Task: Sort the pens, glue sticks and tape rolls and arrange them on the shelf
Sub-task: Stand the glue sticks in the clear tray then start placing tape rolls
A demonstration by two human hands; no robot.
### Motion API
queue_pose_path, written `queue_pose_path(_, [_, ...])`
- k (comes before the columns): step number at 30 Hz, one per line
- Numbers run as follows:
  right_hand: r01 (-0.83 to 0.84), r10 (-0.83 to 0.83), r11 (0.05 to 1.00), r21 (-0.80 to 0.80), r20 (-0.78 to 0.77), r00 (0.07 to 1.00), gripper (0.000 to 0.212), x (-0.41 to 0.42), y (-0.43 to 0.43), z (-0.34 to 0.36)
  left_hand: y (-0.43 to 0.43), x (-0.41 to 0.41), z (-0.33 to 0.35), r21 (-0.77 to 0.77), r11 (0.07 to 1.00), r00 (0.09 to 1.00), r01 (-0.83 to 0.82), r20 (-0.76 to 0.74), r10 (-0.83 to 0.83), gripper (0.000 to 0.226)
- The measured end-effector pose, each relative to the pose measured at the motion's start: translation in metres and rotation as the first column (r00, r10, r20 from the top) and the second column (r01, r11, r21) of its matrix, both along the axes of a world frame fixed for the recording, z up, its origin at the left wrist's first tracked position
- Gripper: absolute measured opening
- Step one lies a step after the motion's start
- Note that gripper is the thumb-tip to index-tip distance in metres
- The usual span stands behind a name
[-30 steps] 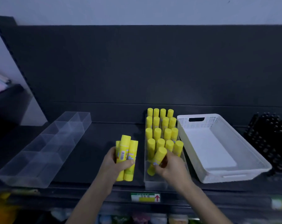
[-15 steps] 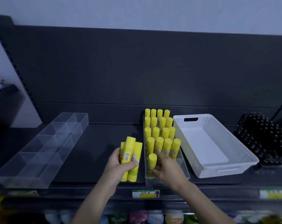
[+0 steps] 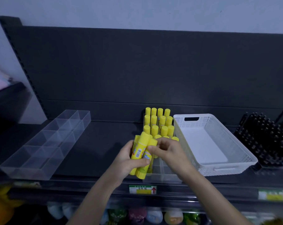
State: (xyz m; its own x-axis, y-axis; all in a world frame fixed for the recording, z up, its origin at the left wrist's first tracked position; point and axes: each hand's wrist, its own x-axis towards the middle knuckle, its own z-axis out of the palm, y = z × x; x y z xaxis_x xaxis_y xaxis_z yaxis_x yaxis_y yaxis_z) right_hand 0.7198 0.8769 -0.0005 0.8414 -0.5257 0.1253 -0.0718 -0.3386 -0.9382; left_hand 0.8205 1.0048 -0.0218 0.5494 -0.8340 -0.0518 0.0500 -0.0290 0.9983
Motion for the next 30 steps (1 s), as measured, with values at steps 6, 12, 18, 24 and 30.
queue_pose_path(6, [0.231, -0.23, 0.972, -0.033, 0.047, 0.972, 0.005, -0.018, -0.03, 0.002, 0.005, 0.008, -0.005, 0.062, 0.976, 0.966, -0.207, -0.142, 0.214, 0.036])
queue_pose_path(12, [0.081, -0.155, 0.925, -0.371, -0.174, 0.972, 0.012, -0.006, -0.025, -0.027, 0.01, 0.008, -0.008, 0.056, 0.977, 0.975, -0.205, -0.082, 0.209, 0.01])
queue_pose_path(18, [0.011, -0.129, 0.892, -0.452, -0.232, 0.964, 0.023, -0.004, -0.022, -0.042, 0.019, 0.008, -0.011, 0.095, 0.981, 0.979, -0.169, -0.1, 0.179, 0.018])
queue_pose_path(24, [0.024, -0.147, 0.872, -0.488, -0.215, 0.965, 0.021, -0.006, -0.019, -0.042, 0.022, 0.008, -0.008, 0.106, 0.981, 0.983, -0.162, -0.071, 0.17, 0.017])
queue_pose_path(30, [0.039, -0.16, 0.874, -0.485, -0.211, 0.964, 0.023, -0.009, -0.016, -0.041, 0.021, 0.01, -0.006, 0.094, 0.987, 0.989, -0.127, -0.059, 0.133, 0.018])
